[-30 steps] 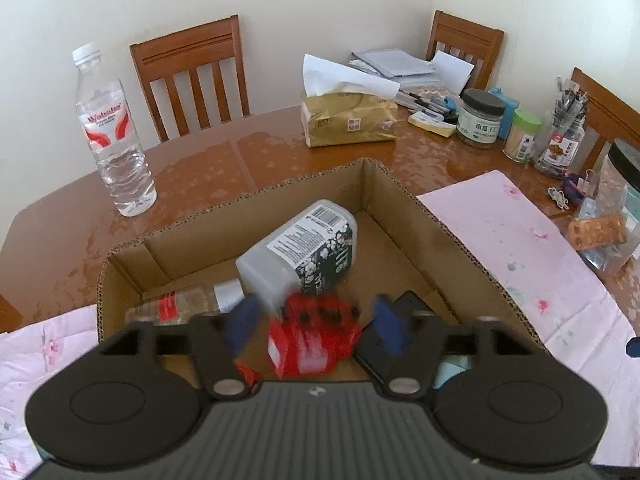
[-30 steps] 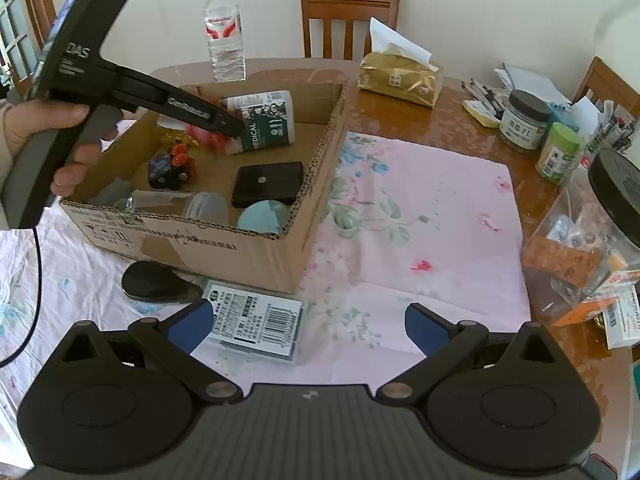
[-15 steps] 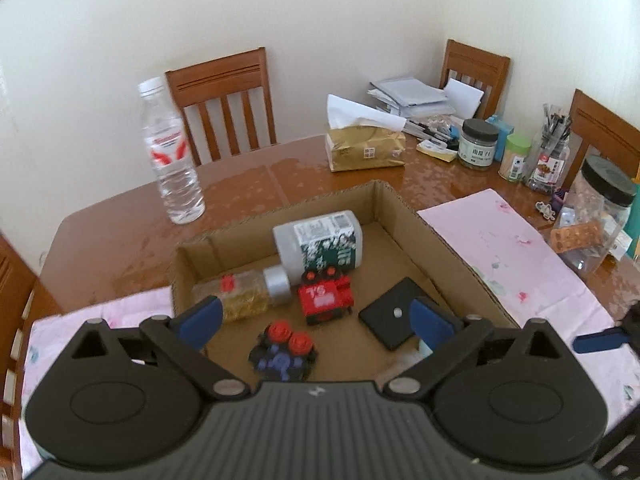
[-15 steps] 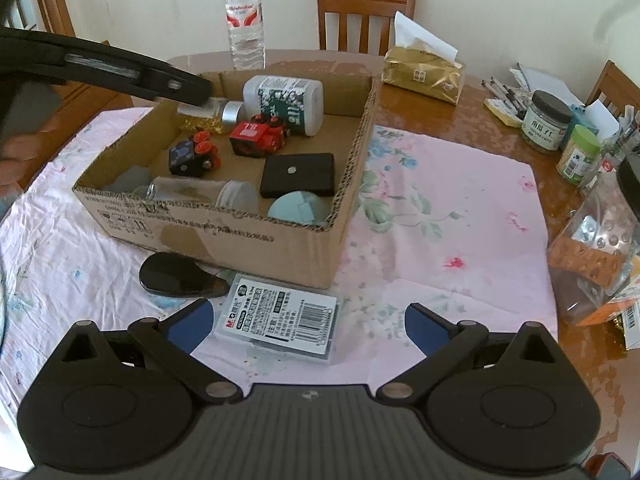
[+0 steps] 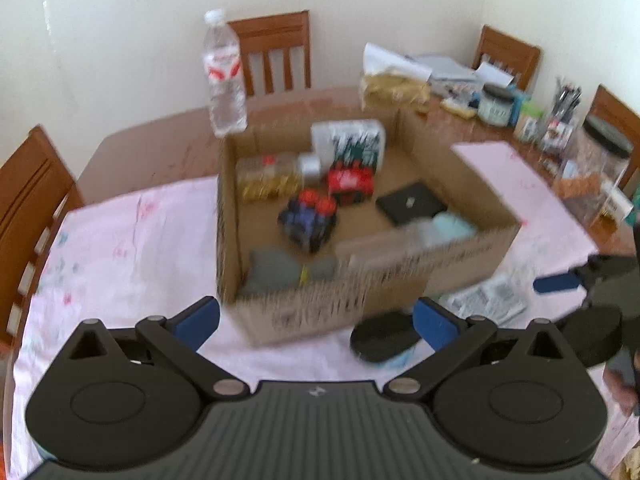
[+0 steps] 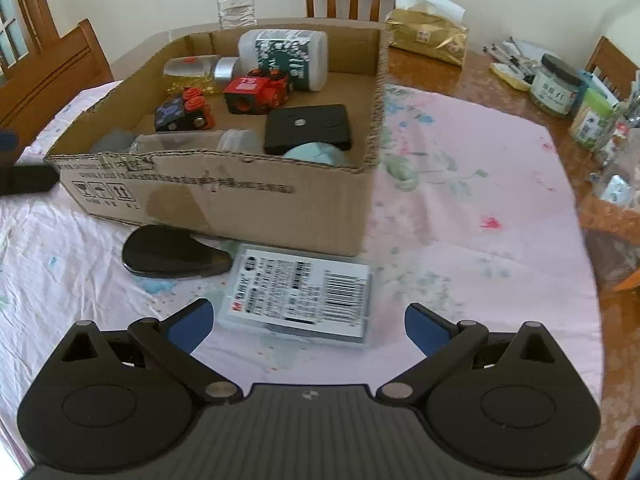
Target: Organize rigid objects
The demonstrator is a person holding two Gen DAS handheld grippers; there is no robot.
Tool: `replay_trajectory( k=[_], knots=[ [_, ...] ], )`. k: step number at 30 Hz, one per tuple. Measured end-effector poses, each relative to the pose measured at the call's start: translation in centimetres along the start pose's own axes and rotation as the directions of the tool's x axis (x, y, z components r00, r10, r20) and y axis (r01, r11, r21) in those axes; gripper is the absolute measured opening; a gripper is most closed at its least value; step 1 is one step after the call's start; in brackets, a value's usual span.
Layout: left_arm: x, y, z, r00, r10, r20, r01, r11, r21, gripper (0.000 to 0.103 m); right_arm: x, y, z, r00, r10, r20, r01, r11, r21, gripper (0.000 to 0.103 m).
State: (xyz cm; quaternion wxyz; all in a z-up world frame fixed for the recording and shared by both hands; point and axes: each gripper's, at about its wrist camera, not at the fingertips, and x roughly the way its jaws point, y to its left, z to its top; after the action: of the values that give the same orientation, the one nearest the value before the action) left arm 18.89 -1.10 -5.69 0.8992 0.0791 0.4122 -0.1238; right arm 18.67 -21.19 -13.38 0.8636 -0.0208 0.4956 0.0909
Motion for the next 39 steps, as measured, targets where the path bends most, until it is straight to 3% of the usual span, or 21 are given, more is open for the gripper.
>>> replay_trajectory(
  k=[6, 13, 19, 27, 34, 39],
  knots=[
    [0.7, -0.3, -2.0, 1.000, 0.004, -0.027, -0.005, 0.999, -0.042, 0.102, 1.8, 0.7, 0.2, 0.998, -0.061, 0.001, 0.061, 0.998, -0.007, 0.103],
    [2.3, -1.7, -2.7, 0.999, 0.011, -0.052, -0.014, 0.999, -0.047, 0.102, 1.7, -1.4, -0.5, 0.996, -0.089, 0.010, 0.089, 0.996, 0.011, 0.103],
    [4.8, -3.4, -3.3, 0.994, -0.017, -0.104, 0.009, 0.997, -0.082, 0.102, 1.4, -2.4, -0.8, 0.998, -0.059, 0.033, 0.060, 0.998, -0.033, 0.103],
    [6.8, -4.5, -3.5, 0.991, -0.063, -0.117, 0.036, 0.974, -0.221, 0.102, 1.1, -3.2, -1.5, 0.996, -0.006, 0.086, 0.015, 0.994, -0.107, 0.103],
    [8.1, -5.7, -2.8, 0.992, -0.027, -0.123, -0.003, 0.970, -0.241, 0.102, 0.9, -3.9, -2.0, 0.992, 0.044, 0.114, -0.024, 0.985, -0.168, 0.103],
    [9.2, -6.9, -2.0, 0.990, 0.049, -0.131, -0.076, 0.974, -0.213, 0.102, 0.9, -3.8, -2.1, 0.991, 0.048, 0.122, -0.026, 0.985, -0.172, 0.103]
  ],
)
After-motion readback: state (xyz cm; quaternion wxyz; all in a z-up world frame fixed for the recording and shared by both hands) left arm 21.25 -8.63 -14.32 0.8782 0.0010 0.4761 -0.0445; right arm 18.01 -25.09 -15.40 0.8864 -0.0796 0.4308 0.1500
